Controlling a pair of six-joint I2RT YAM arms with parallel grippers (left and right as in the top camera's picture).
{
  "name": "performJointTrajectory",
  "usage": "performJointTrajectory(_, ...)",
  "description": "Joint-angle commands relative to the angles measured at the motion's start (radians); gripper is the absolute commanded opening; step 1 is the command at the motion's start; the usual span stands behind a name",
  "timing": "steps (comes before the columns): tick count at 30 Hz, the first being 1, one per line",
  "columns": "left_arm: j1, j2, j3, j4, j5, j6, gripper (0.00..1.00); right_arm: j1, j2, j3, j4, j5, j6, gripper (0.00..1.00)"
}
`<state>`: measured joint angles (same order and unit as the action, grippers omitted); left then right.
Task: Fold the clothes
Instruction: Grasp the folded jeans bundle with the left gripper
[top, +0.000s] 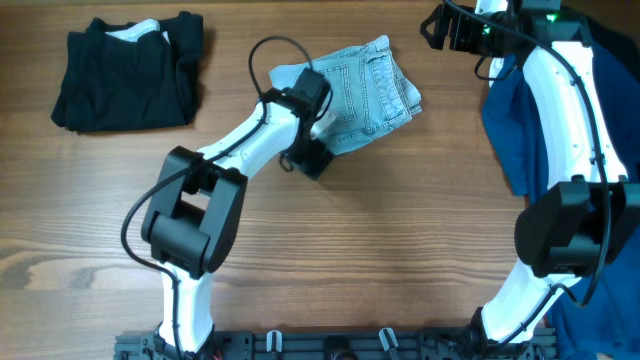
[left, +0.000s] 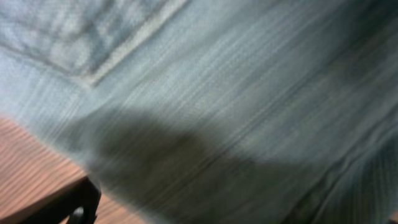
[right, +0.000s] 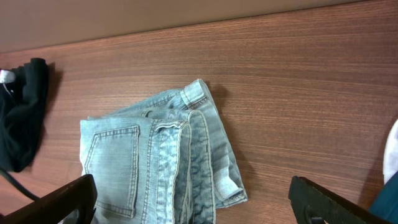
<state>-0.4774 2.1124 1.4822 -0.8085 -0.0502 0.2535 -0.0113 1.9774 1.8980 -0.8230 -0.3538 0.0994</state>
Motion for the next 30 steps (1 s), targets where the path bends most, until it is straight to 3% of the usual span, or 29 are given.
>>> performJointTrajectory(1,0.050,0.029,-0.052,-0.040,-0.308,0.061,1.00,0.002,0.015,0.005,-0.001,0.017,-0.018,1.00)
performJointTrajectory(4,0.100,0.029,-0.051,-0.021,-0.529,0.060,1.00,0.002,0.027,0.005,-0.002,0.017,-0.018,1.00)
performJointTrajectory(7,0.122,0.010,-0.044,0.008,-0.522,0.024,1.00,0.002,0.031,-0.005,0.000,0.017,-0.018,1.00)
performJointTrajectory(10,0.117,-0.080,0.002,0.010,-0.365,-0.036,1.00,0.002,0.033,-0.011,0.000,0.018,-0.018,1.00)
performJointTrajectory(13,0.109,-0.196,0.058,0.039,-0.095,-0.052,1.00,0.001,0.033,-0.011,0.005,0.018,-0.018,1.00)
performJointTrajectory(16,0.084,-0.274,0.077,0.176,0.149,-0.084,1.00,-0.014,0.033,-0.011,0.024,0.018,0.009,1.00)
performJointTrajectory(22,-0.040,-0.195,0.077,0.343,0.123,-0.090,1.00,-0.098,0.033,-0.011,-0.004,0.013,0.040,1.00)
performJointTrajectory(30,-0.229,-0.034,0.078,0.423,0.011,-0.048,1.00,-0.177,0.033,-0.011,-0.077,0.013,0.039,1.00)
